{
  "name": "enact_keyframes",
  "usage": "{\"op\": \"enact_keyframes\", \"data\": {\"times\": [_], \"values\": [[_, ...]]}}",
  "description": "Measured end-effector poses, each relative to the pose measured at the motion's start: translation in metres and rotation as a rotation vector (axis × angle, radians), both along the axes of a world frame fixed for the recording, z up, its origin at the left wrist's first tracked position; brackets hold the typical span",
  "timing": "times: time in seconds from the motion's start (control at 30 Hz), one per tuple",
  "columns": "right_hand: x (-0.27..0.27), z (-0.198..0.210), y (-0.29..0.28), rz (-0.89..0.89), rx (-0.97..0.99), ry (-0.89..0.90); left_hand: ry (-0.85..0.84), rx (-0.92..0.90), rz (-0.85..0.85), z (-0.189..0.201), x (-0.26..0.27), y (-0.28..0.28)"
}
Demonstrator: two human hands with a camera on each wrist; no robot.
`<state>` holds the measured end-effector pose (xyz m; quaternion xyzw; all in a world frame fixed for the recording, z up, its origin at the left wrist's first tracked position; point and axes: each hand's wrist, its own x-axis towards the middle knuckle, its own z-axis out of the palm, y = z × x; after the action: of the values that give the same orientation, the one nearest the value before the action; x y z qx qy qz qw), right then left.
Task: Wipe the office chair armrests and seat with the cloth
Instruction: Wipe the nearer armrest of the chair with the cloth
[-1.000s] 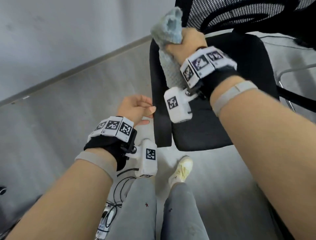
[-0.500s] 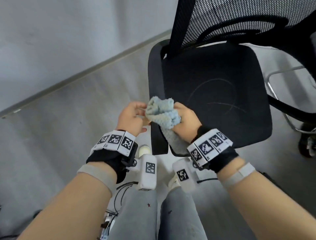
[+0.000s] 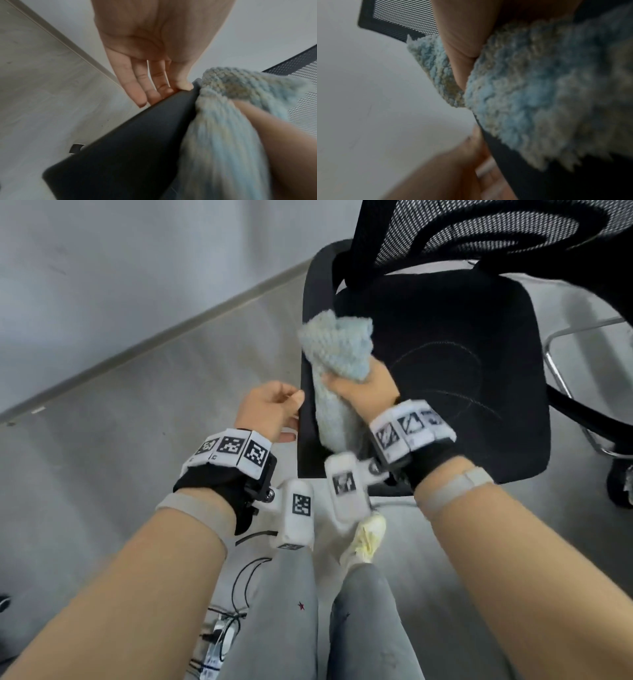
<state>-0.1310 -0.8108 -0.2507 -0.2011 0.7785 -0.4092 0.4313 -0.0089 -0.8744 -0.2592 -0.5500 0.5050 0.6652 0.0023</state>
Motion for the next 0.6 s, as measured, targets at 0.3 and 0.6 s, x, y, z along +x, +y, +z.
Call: {"op": "enact_keyframes", "data": {"times": [0.3,0.6], "values": [[0.045,-0.019,0.098,0.399,0.028,0.170,0.026,0.004,0.001,0.006,0.000,-0.002],[0.059,-0.012,0.044,0.164,-0.003,0.198,0.120,0.172,0.185,0.013,0.019,0.000]]}}
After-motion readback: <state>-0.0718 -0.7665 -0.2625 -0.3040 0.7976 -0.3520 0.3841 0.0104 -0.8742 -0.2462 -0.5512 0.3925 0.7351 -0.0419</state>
